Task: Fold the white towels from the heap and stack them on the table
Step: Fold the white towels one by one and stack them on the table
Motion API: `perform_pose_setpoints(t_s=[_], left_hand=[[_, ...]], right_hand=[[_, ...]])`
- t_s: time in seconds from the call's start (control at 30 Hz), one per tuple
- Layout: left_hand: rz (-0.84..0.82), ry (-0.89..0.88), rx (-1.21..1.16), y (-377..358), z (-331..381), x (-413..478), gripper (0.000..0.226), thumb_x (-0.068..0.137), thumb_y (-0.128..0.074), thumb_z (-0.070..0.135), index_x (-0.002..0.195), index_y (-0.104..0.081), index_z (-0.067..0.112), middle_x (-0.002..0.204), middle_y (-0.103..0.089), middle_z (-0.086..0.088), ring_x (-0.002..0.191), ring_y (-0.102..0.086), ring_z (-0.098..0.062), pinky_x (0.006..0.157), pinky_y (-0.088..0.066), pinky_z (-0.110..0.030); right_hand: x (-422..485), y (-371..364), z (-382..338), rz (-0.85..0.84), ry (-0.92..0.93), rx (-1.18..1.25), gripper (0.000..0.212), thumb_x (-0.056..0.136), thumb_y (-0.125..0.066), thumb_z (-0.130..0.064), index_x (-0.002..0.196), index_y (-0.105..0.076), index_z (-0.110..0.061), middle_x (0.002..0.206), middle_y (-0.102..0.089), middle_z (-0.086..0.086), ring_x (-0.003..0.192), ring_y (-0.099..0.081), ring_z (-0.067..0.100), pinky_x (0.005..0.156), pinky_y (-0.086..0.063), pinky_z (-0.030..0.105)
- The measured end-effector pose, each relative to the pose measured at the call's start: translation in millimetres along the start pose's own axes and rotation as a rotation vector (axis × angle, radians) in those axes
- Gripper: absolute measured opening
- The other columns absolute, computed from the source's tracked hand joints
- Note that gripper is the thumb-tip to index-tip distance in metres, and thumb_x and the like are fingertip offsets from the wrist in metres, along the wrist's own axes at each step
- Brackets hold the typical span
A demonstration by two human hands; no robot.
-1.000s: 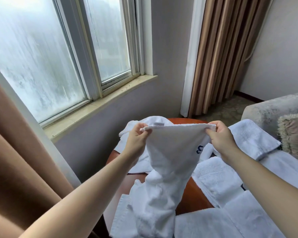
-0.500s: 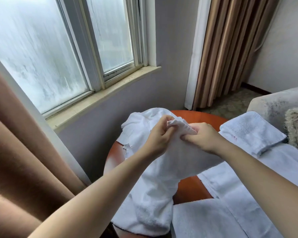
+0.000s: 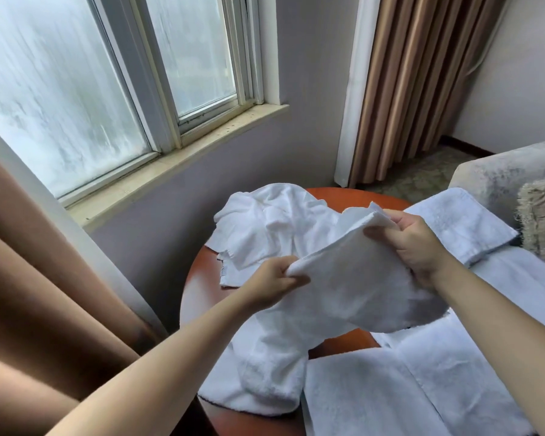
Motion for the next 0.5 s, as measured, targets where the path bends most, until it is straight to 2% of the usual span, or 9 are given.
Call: perform_pose_setpoints(t_s=[0.1,0.17,0.23,0.3,0.37,0.4,0.43,0.5], left_hand=[[0.000,-0.061,-0.055,-4,22,-3,0.025,0.068,-0.065,0.047,0.070,-0.062,0.022,0.069,-0.055,0.014,0.068,-0.053,-0.006,0.065,-0.042,-0.028],[0.009,-0.104,-0.155,-8,40,-2,0.032,0.068,-0.067,0.048,0.081,-0.069,0.018,0.085,-0.059,0.012,0.080,-0.059,-0.005,0.073,-0.047,-0.023],[0.043,-0.162,-0.169,-12,59,1,0.036,0.069,-0.067,0.047,0.085,-0.070,0.016,0.106,-0.060,0.011,0.102,-0.059,-0.004,0.088,-0.046,-0.018],[0.067,-0.203,-0.208,-17,73,3,0.022,0.073,-0.066,0.043,0.082,-0.067,0.023,0.120,-0.061,0.008,0.116,-0.056,-0.009,0.098,-0.043,-0.023],[0.129,-0.280,-0.278,-19,83,0,0.019,0.080,-0.065,0.033,0.087,-0.069,0.016,0.119,-0.064,-0.003,0.115,-0.059,-0.019,0.099,-0.046,-0.033],[0.173,-0.321,-0.305,-18,85,-2,0.020,0.083,-0.064,0.029,0.090,-0.069,0.011,0.116,-0.066,-0.008,0.114,-0.060,-0.021,0.098,-0.046,-0.034],[0.211,-0.351,-0.319,-17,86,-5,0.019,0.085,-0.063,0.026,0.092,-0.070,0.010,0.115,-0.066,-0.009,0.113,-0.060,-0.021,0.097,-0.047,-0.033],[0.266,-0.384,-0.315,-16,87,-9,0.013,0.087,-0.062,0.025,0.093,-0.072,0.019,0.113,-0.068,0.000,0.113,-0.061,-0.014,0.096,-0.047,-0.027]], right_hand=[[-7,3,-8,-0.066,0.064,-0.132,0.023,0.087,-0.066,-0.012,0.070,-0.075,-0.026,0.069,-0.069,-0.013,0.066,-0.063,-0.001,0.059,-0.048,0.011],[-9,-2,-10,-0.113,0.093,-0.181,0.033,0.087,-0.066,-0.007,0.062,-0.072,-0.027,0.062,-0.065,-0.015,0.063,-0.060,-0.003,0.059,-0.045,0.010],[-10,-6,-8,-0.128,0.102,-0.174,0.019,0.086,-0.067,-0.008,0.072,-0.072,-0.021,0.066,-0.067,-0.012,0.066,-0.061,-0.002,0.060,-0.046,0.011],[-11,-8,-7,-0.118,0.111,-0.158,0.007,0.085,-0.068,-0.013,0.081,-0.073,-0.015,0.072,-0.070,-0.009,0.071,-0.063,-0.001,0.062,-0.047,0.011],[-12,-6,-6,-0.100,0.116,-0.141,0.008,0.085,-0.068,-0.012,0.081,-0.073,-0.015,0.071,-0.069,-0.011,0.071,-0.063,-0.002,0.063,-0.047,0.010],[-11,-4,-6,-0.091,0.118,-0.147,0.010,0.086,-0.067,-0.011,0.080,-0.073,-0.016,0.069,-0.068,-0.012,0.070,-0.062,-0.002,0.063,-0.046,0.010],[-12,-4,-7,-0.084,0.120,-0.159,0.012,0.087,-0.066,-0.011,0.079,-0.072,-0.018,0.069,-0.068,-0.013,0.070,-0.062,-0.002,0.063,-0.046,0.010],[-13,-2,-10,-0.068,0.138,-0.168,0.012,0.089,-0.064,-0.013,0.082,-0.072,-0.019,0.068,-0.068,-0.015,0.068,-0.063,-0.002,0.061,-0.045,0.010]])
Point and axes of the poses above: each hand's wrist, its own x-axis towards the middle knuckle, its own y-axis out of the back of the hand, z = x × y, the point moved 6 cm from there along x, towards the middle knuckle
